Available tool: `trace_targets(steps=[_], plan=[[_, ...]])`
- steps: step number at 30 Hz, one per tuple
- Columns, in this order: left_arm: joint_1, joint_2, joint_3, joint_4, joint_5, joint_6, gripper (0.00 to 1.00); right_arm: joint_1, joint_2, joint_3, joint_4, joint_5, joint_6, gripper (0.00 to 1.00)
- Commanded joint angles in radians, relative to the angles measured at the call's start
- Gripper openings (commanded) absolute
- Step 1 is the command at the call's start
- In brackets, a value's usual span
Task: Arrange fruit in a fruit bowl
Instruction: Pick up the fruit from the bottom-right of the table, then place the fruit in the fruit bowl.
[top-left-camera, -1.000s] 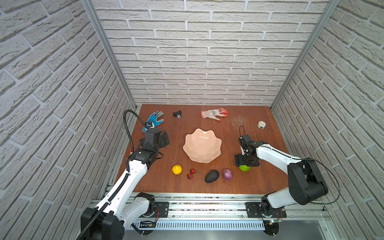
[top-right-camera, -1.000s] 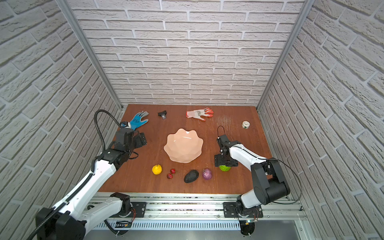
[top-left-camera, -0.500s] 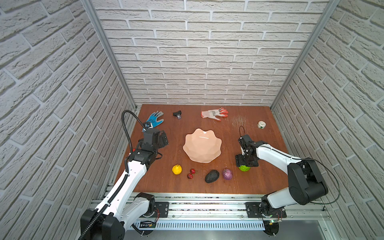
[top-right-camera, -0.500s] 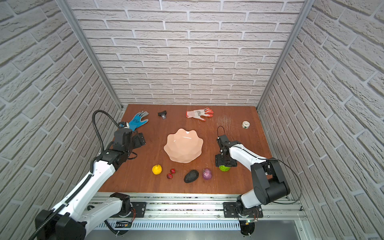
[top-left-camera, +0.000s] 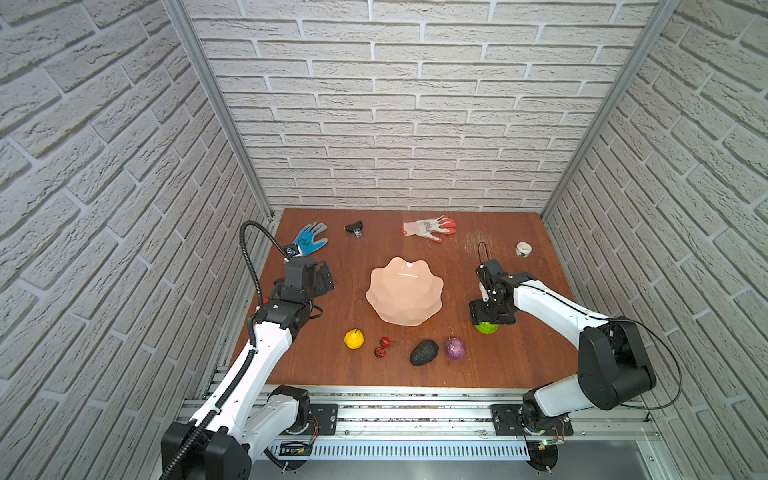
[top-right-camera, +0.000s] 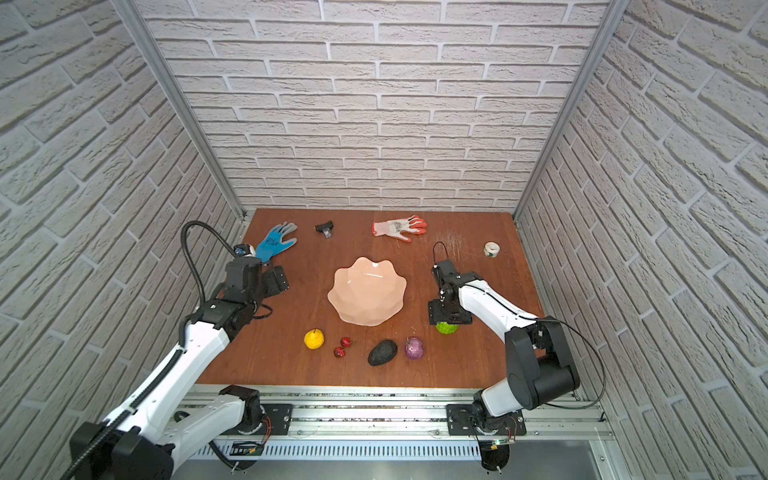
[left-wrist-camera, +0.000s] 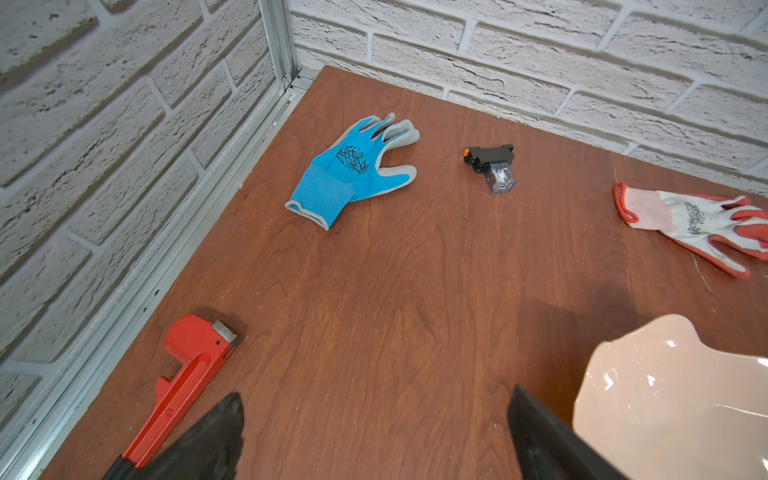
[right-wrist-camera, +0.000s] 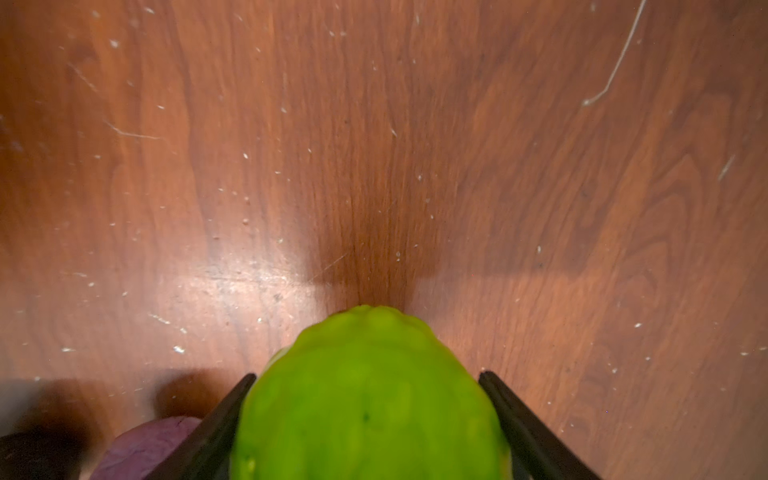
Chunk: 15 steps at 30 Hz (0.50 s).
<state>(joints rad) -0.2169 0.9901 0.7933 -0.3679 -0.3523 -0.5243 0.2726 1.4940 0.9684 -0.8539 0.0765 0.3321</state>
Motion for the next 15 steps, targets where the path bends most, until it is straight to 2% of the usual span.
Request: trace_targets(steps=[1, 9, 15], plan=[[0.010, -0.025, 0.002, 0.001, -0.007, 0.010, 0.98, 0.008, -0.020, 0.090, -0.101, -0.007, -0.045, 0.62], [0.038, -0.037, 0.002, -0.003, -0.007, 0.022, 0.98, 0.042, 0.034, 0.399, -0.238, -0.067, -0.084, 0.61], [0.053, -0.070, -0.004, -0.030, -0.004, 0.031, 0.98, 0.133, 0.201, 0.671, -0.292, -0.081, -0.116, 0.61]])
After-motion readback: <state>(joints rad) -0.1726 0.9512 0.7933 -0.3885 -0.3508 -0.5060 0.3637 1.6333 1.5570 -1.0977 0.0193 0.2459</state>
